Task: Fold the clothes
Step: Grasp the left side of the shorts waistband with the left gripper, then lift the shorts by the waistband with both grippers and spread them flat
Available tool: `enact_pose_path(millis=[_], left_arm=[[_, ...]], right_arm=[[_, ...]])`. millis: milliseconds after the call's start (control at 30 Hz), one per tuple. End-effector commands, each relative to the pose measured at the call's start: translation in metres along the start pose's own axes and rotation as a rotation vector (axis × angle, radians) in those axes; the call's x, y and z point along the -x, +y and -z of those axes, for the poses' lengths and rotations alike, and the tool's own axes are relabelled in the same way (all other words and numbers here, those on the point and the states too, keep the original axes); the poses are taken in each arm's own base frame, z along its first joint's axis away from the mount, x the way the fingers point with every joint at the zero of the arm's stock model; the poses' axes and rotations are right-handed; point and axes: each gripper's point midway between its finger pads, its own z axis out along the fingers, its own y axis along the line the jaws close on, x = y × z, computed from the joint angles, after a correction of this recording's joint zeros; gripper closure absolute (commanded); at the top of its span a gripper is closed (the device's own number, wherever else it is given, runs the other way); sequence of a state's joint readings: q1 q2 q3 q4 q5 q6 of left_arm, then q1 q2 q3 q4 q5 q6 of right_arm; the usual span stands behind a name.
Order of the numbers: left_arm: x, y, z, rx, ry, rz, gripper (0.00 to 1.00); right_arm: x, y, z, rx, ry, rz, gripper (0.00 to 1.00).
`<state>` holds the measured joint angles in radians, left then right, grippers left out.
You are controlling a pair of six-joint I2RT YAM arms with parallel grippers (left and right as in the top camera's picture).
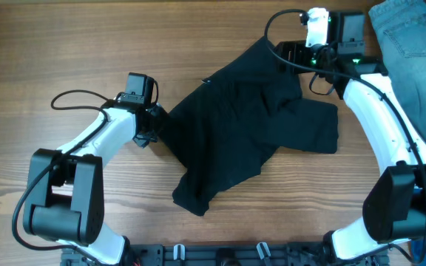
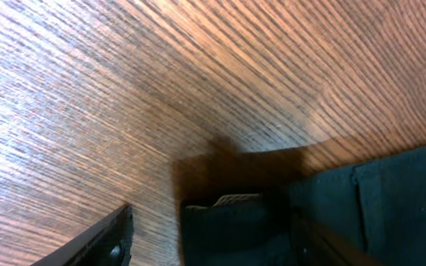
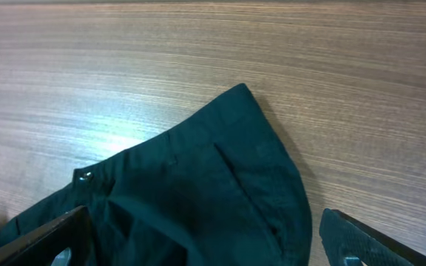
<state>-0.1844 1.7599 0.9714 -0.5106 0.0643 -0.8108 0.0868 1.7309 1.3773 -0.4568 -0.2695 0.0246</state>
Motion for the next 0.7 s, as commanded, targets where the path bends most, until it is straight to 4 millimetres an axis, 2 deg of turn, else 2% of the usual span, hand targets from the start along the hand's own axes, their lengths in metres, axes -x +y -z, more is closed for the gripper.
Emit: enact_pose_path(millis=[0, 67, 133, 200, 233, 267, 367, 467, 533, 667], left_arm=[[-0.008, 0.000, -0.007, 0.017, 0.010, -0.008, 0.38], [-0.009, -0.006, -0.008, -0.002, 0.008, -0.018, 0.47], [-0.013, -0.011, -0.008, -0.020, 0.020, -0.026, 0.61], [-0.015, -0.012, -0.008, -0.024, 0.027, -0.030, 0.90], [-0.016, -0.010, -0.008, -0.017, 0.031, -0.033, 0.96], [-0.016, -0.008, -0.008, -0.010, 0.036, -0.034, 0.96], [-0.010, 0.000, -0.001, 0.002, 0.032, -0.031, 0.96], [-0.001, 0.009, 0.012, 0.002, 0.020, -0.046, 0.96], [0.002, 0.011, 0.022, -0.006, 0.008, -0.037, 0.96], [0.002, 0.009, 0.025, -0.012, 0.004, -0.038, 0.96]], right_arm=[[0.005, 0.008, -0.003, 0.029, -0.009, 0.004, 0.00], [0.006, 0.008, -0.003, 0.029, -0.012, 0.005, 0.00], [0.006, 0.008, -0.003, 0.029, -0.013, 0.005, 0.00], [0.007, 0.008, -0.003, 0.030, -0.017, 0.007, 0.00], [0.010, 0.008, -0.003, 0.030, -0.027, 0.009, 0.01], [0.014, 0.008, -0.002, 0.030, -0.046, 0.015, 0.01], [0.045, 0.010, 0.000, 0.034, -0.170, 0.054, 0.01], [0.060, 0.008, -0.012, 0.039, -0.232, 0.073, 0.01], [0.056, 0.005, -0.037, 0.066, -0.202, 0.067, 0.01], [0.045, 0.006, -0.090, 0.139, -0.136, 0.053, 0.00]])
